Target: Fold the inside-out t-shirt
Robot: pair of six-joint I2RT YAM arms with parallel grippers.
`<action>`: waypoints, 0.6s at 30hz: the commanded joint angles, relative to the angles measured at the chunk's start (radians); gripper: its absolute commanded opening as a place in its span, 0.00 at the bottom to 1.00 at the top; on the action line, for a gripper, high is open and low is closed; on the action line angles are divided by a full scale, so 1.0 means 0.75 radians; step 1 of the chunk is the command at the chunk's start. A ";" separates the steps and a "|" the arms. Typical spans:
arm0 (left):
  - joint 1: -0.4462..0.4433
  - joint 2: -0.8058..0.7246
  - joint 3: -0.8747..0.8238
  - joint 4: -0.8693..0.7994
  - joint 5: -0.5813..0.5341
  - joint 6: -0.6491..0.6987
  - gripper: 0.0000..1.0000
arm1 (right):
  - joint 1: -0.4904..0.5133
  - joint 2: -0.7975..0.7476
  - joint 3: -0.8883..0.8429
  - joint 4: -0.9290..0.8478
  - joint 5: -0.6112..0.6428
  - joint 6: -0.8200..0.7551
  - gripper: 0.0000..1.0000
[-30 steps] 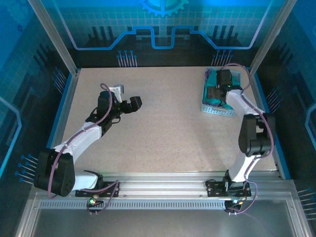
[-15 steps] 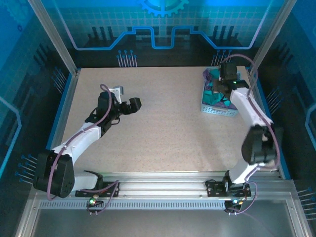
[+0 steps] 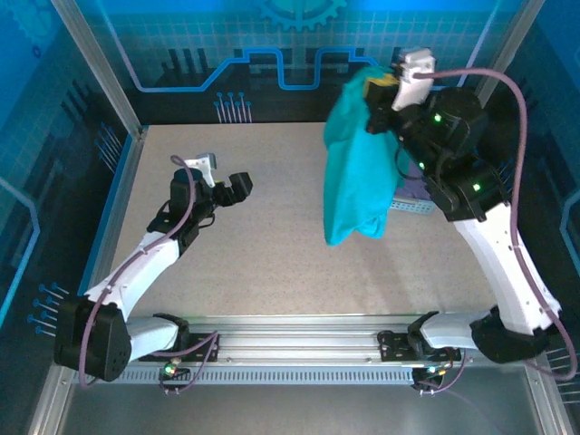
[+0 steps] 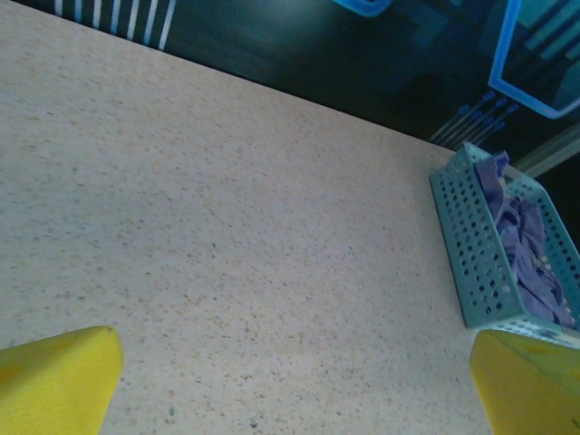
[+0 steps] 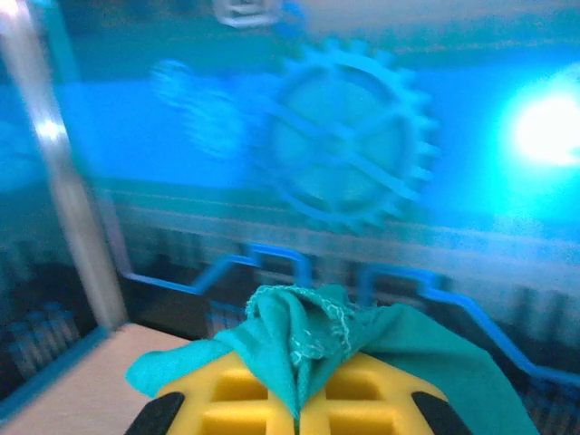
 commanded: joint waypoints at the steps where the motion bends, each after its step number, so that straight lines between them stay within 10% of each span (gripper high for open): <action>1: 0.106 -0.075 0.032 -0.123 -0.108 -0.078 0.99 | 0.140 0.166 0.197 -0.095 -0.173 -0.060 0.00; 10: 0.314 -0.431 -0.070 -0.297 -0.412 -0.134 0.99 | 0.240 0.553 0.236 -0.178 -0.306 0.126 0.01; 18: 0.227 -0.445 -0.100 -0.281 -0.215 -0.134 0.99 | -0.113 0.847 0.040 -0.381 -0.029 0.078 0.93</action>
